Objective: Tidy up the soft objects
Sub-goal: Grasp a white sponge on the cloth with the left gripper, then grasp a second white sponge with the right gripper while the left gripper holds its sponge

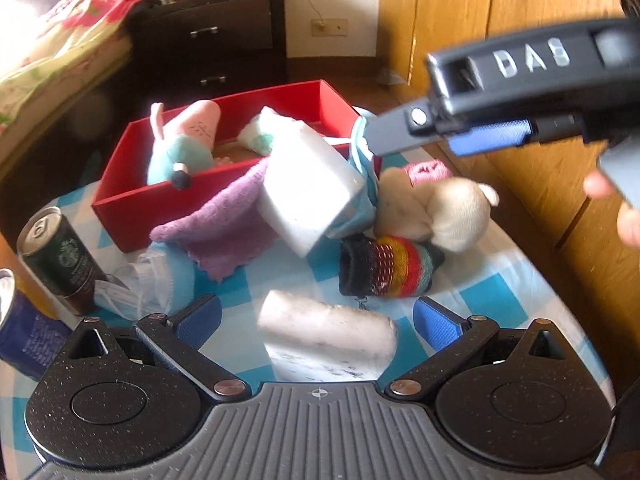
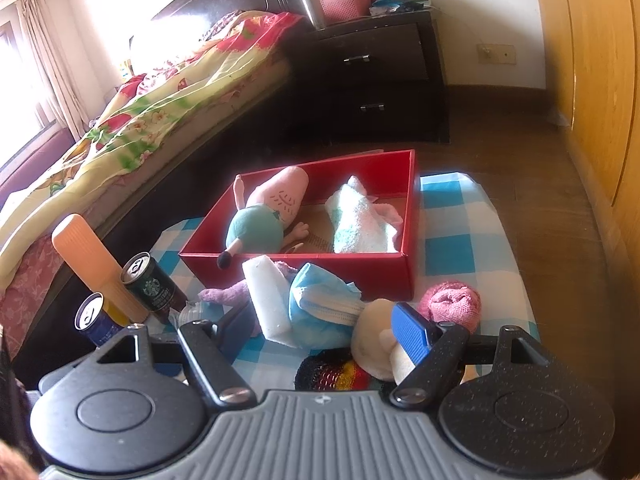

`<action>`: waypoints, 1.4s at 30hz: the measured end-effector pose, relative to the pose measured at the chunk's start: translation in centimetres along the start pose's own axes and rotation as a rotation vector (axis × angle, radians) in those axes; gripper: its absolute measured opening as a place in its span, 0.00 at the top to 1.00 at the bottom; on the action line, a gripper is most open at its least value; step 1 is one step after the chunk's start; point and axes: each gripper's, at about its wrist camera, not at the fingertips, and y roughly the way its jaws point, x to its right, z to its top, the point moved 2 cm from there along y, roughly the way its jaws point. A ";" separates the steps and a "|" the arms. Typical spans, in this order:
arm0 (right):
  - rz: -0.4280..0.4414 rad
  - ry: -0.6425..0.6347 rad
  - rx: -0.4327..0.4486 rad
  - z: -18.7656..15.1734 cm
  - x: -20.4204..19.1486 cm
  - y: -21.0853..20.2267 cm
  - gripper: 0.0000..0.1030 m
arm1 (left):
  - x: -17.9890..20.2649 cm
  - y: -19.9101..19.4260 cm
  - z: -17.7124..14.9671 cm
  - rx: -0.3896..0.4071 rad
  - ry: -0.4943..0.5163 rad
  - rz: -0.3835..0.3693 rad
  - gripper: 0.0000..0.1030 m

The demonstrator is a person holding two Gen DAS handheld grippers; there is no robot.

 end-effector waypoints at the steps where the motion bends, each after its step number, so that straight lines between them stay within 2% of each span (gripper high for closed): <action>1: 0.001 -0.003 -0.002 0.0 -0.1 0.1 0.47 | 0.2 0.1 -0.2 -0.002 0.015 0.004 0.08; 3: 0.002 -0.009 -0.008 -0.1 -0.2 0.3 0.47 | 0.5 0.2 -0.4 0.000 0.035 -0.002 0.15; 5: 0.003 -0.020 -0.009 -0.2 -0.4 0.3 0.47 | 0.5 0.4 -0.6 -0.009 0.025 -0.026 0.28; 6: 0.002 -0.026 -0.008 -0.3 -0.5 0.4 0.47 | 0.4 0.5 -0.7 -0.017 0.012 -0.035 0.38; 8: 0.003 -0.034 -0.006 -0.3 -0.7 0.4 0.47 | 0.0 0.8 -0.8 -0.029 -0.022 -0.049 0.41; 16: 0.033 -0.059 0.000 -0.2 -1.6 0.9 0.47 | -0.7 -0.4 -0.8 -0.006 -0.060 -0.053 0.41; 23: 0.045 -0.198 0.071 0.3 -4.0 1.1 0.47 | -1.4 -1.2 -1.1 -0.004 -0.079 -0.067 0.41; 27: 0.100 -0.263 0.081 0.0 -5.2 1.2 0.47 | -2.1 -1.4 -1.4 -0.018 -0.119 -0.089 0.40; 32: 0.145 -0.270 0.060 -0.1 -6.3 2.9 0.47 | -2.4 -1.9 -1.7 -0.019 -0.119 -0.097 0.40; 35: 0.163 -0.257 0.068 -0.2 -6.5 2.5 0.47 | -2.7 -2.2 -2.0 -0.016 -0.122 -0.103 0.40; 38: 0.087 -0.294 0.059 -0.8 -6.5 2.7 0.47 | -3.3 -2.1 -2.4 -0.028 -0.137 -0.104 0.40; 42: 0.113 -0.222 0.015 -0.9 -5.5 3.6 0.47 | -3.6 -2.0 -2.8 -0.041 -0.152 -0.110 0.40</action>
